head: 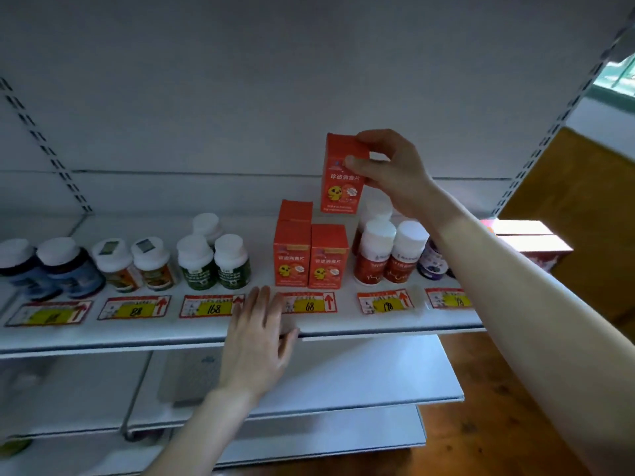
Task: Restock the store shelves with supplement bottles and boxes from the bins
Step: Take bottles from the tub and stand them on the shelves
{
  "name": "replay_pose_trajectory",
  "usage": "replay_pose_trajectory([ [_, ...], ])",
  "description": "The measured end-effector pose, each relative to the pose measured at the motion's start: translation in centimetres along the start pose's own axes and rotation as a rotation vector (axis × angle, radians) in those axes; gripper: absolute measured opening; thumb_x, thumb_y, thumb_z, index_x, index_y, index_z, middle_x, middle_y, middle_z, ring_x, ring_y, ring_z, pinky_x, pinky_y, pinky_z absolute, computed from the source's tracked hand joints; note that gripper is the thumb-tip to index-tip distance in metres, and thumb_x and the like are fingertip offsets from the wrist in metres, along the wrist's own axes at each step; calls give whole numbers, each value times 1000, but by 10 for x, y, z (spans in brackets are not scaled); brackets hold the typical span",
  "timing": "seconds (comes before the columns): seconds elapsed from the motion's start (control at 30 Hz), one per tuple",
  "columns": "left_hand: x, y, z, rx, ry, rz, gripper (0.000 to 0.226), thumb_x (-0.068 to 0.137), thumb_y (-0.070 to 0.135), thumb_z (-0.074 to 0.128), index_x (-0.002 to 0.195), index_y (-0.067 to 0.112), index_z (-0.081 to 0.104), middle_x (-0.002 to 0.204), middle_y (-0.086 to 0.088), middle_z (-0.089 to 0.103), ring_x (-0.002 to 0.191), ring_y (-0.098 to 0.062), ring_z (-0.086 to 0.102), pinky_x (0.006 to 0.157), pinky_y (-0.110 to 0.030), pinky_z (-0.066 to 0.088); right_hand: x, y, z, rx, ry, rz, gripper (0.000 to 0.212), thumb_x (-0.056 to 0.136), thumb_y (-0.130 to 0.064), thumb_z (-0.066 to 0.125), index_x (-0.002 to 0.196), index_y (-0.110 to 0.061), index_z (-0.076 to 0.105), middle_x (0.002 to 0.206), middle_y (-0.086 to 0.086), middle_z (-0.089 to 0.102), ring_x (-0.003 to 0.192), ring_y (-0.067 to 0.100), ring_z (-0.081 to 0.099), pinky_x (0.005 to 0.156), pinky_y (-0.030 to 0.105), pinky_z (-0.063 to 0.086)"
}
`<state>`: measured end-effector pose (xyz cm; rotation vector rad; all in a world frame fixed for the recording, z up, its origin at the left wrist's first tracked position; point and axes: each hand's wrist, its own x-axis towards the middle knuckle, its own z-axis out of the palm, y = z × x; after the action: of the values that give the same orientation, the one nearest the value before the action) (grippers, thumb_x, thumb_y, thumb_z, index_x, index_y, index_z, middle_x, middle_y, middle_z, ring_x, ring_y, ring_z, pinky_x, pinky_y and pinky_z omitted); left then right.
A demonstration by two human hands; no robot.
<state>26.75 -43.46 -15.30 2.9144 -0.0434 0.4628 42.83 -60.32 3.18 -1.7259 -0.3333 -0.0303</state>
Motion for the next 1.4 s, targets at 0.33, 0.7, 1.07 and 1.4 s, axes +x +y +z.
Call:
replay_pose_trajectory([
  [0.33,-3,9,21,91,-7,-71,57,98,43,11,129,6,40,129,-20,55,126,-29,32,105,-47,17,23,33,-3,-248,-212,99,46,78,-6,71,119,-6,52,113,6,53,106,21,56,90,36,52],
  [0.7,-5,11,22,113,-38,-107,54,98,42,9,134,10,34,133,-15,52,130,-28,34,107,-47,15,25,48,15,-371,-386,224,44,81,-2,66,122,-6,49,123,16,52,112,31,55,96,47,48],
  [1.07,-4,10,24,115,-32,-98,54,99,43,8,132,10,36,132,-15,54,129,-27,31,108,-46,13,27,55,25,-414,-444,269,50,82,-3,64,127,-8,45,127,16,49,112,28,54,96,42,48],
  [1.4,-4,10,21,124,-71,-102,54,99,43,10,133,10,34,133,-15,52,130,-26,30,112,-41,2,30,51,26,-611,-527,265,49,84,-4,62,129,-8,45,131,10,46,116,22,49,95,29,45],
])
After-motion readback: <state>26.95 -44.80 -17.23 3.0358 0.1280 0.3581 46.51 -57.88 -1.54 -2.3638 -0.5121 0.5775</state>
